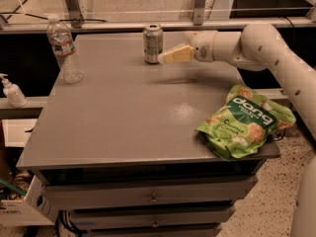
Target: Pick 7up can
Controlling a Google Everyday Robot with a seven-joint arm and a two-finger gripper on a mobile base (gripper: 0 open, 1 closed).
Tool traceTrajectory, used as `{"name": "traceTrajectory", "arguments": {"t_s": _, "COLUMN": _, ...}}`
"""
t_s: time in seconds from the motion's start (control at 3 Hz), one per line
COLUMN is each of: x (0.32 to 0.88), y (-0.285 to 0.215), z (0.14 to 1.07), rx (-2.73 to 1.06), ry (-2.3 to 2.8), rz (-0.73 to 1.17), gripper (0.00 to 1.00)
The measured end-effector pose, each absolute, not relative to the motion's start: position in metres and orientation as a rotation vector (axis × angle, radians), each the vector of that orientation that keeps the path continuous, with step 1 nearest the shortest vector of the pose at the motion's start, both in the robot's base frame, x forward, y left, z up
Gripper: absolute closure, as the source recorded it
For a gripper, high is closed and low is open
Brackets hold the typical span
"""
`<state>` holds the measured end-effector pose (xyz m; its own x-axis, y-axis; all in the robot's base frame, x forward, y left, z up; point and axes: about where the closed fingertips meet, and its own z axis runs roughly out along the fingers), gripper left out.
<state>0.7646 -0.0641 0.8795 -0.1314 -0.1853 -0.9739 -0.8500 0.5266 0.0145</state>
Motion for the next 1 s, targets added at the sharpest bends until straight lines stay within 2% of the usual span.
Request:
{"name": "traceTrajectory", "arguments": {"t_s": 0.67, "x": 0.818, "y": 0.006, "z": 0.875, "rx": -0.93, "ry": 1.589, "rz": 0.817, "gripper": 0.0}}
{"name": "traceTrajectory", "arguments": {"t_s": 1.0, "x": 0.819, "y": 0.014, "z": 0.87, "rx": -0.937, "ry": 1.595, "rz": 0.835, "gripper": 0.05}}
